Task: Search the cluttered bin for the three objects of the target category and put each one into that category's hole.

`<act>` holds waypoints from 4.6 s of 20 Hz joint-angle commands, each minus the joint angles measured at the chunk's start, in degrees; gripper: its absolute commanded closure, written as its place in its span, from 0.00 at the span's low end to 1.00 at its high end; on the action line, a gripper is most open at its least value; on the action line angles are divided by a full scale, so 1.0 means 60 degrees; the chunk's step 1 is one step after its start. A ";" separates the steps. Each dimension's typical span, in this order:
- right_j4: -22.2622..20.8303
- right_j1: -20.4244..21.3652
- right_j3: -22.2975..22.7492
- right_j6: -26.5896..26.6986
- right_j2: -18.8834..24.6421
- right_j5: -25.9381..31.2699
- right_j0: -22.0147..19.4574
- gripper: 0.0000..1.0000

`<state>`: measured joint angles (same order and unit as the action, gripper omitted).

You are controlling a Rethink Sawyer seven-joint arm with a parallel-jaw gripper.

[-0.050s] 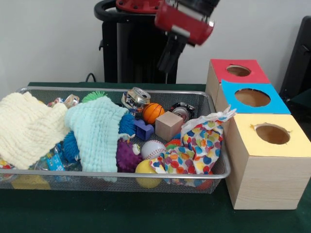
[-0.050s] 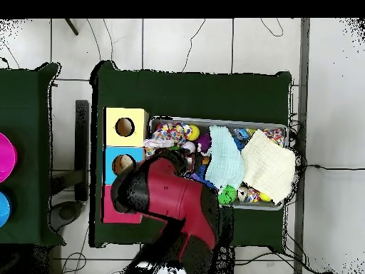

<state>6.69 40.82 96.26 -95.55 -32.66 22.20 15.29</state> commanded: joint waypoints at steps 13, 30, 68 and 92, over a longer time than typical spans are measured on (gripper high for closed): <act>-0.0636 0.1875 0.5280 -0.2067 0.1372 -0.2278 0.0166 1.00; -0.0202 0.1368 0.4999 -0.1730 0.0802 -0.1989 0.0562 1.00; 0.0138 -0.0629 0.1068 -0.1898 0.1130 -0.0003 -0.0527 1.00; 0.0060 -0.0678 0.0768 -0.1568 0.1514 0.0104 -0.0813 1.00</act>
<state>5.46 38.08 104.29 -95.55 -27.32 15.45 11.88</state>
